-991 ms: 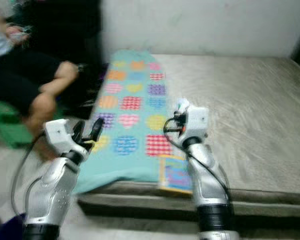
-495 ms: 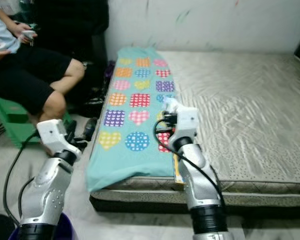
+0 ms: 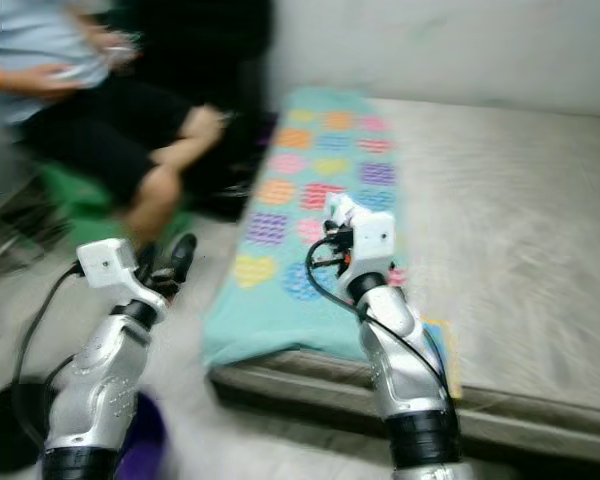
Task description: Clean up the room
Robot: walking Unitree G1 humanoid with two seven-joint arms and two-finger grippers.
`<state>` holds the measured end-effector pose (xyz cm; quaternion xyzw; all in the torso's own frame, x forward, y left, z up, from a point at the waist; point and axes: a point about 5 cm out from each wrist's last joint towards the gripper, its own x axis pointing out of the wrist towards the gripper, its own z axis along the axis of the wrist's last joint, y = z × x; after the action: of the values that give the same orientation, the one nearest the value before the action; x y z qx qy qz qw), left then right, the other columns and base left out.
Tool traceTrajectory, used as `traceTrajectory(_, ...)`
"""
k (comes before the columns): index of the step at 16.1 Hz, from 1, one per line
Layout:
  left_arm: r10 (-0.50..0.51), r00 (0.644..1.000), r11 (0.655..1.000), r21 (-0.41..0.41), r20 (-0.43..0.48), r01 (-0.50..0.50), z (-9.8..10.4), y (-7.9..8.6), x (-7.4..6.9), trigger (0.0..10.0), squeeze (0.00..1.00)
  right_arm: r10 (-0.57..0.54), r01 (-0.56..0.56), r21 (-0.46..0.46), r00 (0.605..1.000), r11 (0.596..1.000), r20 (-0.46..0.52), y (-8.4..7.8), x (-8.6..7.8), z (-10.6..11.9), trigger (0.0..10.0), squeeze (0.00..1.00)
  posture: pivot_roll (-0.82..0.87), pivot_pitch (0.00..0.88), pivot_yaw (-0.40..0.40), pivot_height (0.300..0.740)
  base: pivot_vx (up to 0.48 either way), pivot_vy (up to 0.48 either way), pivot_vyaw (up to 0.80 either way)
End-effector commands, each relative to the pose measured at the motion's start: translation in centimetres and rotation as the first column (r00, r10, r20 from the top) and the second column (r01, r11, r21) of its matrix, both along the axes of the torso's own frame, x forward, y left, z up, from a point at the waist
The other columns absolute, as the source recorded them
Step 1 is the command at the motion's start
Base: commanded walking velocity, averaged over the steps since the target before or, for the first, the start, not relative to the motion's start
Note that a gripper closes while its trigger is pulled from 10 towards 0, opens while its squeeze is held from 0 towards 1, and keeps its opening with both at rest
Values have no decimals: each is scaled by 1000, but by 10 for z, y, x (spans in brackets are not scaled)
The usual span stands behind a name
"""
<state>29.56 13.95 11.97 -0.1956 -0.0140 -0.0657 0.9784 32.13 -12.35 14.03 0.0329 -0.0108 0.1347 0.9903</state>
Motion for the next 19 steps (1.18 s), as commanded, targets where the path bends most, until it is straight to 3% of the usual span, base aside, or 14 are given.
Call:
traceTrajectory(1, 14, 1000, 1000, 19, 3, -14, 1, 3, 0, 10000, 0, 14, -14, 1, 1000, 1000, 22, 4, 0, 6, 10000, 0, -10, 13, 22, 740, 0, 0, 800)
traceTrajectory(15, 29, 1000, 998, 62, -3, -28, -1, 9, -2, 10000, 0, 38, -38, -22, 999, 999, 19, 5, -3, 1, 10000, 0, 2, 3, 21, 740, 0, 0, 800)
traceTrajectory(19, -6, 1000, 998, 57, 17, 5, 2, 5, -3, 10000, 0, 48, -47, -16, 999, 999, 25, 7, -2, 1, 10000, 0, 3, 0, 25, 740, 0, 0, 103)
